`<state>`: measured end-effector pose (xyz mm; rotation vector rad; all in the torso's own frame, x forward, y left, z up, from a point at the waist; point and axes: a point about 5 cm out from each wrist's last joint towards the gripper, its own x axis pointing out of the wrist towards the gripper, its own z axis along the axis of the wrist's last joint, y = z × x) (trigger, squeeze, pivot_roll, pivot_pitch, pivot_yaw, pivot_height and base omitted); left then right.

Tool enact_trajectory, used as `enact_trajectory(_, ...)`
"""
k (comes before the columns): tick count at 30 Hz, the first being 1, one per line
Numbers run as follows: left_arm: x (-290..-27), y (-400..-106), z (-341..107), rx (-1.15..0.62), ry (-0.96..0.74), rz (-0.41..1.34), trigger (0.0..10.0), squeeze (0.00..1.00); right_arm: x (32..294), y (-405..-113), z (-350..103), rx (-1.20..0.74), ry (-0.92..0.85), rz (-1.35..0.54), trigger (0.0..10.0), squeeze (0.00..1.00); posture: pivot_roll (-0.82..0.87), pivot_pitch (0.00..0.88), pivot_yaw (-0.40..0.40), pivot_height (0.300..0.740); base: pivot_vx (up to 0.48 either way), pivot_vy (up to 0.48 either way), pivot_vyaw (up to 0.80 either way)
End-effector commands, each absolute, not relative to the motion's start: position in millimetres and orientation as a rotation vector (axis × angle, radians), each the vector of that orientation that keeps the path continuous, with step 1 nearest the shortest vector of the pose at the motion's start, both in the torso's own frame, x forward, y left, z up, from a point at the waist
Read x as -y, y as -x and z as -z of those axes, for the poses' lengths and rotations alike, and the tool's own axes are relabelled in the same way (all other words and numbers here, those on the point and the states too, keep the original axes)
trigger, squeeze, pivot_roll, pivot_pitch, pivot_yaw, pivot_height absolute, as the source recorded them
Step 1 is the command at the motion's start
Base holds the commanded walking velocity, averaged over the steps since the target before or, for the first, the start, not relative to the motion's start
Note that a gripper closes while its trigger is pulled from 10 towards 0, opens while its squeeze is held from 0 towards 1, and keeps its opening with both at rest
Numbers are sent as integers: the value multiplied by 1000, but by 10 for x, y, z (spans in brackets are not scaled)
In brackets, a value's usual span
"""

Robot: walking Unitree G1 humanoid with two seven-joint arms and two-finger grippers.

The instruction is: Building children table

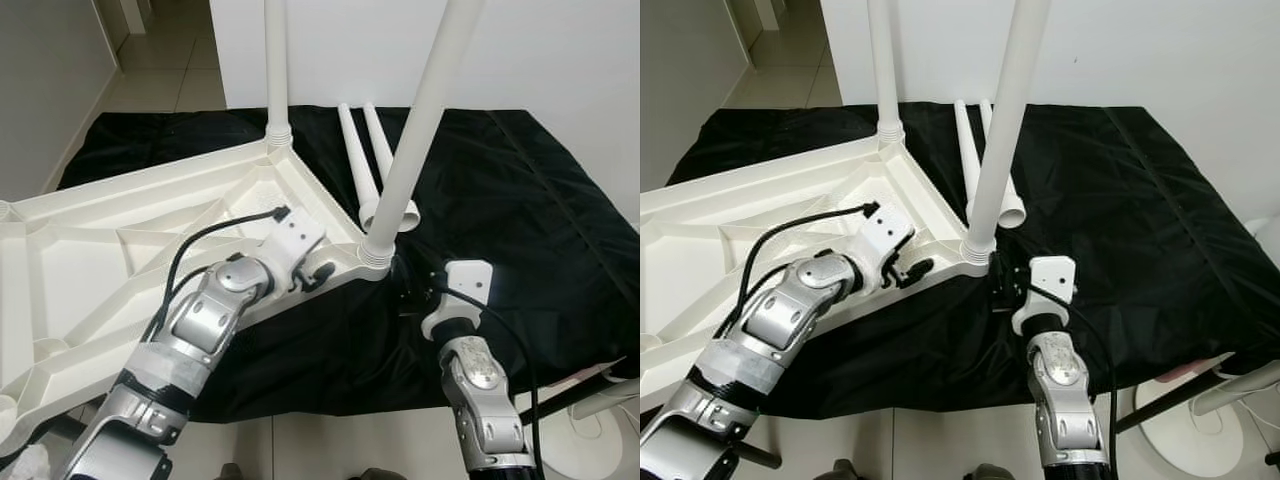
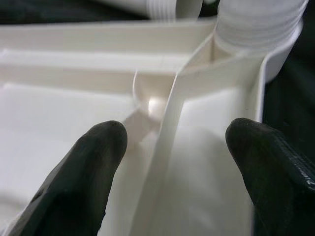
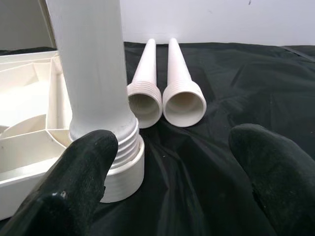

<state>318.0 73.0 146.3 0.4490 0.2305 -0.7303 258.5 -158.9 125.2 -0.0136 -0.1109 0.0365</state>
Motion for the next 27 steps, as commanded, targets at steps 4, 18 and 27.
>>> enact_trajectory(4, -927, -3256, -1350, -257, -555, 476, 10000, 0, 1664, -2543, -1238, 97, 18, -13, 10000, 0, -113, 5, 39, 740, 0, 0, 0)
enact_trajectory(18, -1149, -3250, -1155, -295, -801, 482, 10000, 0, 1662, -2513, -1207, 83, 25, -11, 10000, 0, -108, 5, 47, 740, 0, 0, 0)
enact_trajectory(27, -1103, -3032, -1101, -173, -786, 620, 10000, 0, 1667, -2522, -1192, 78, 33, -11, 10000, 0, -106, 0, 47, 740, 0, 0, 0)
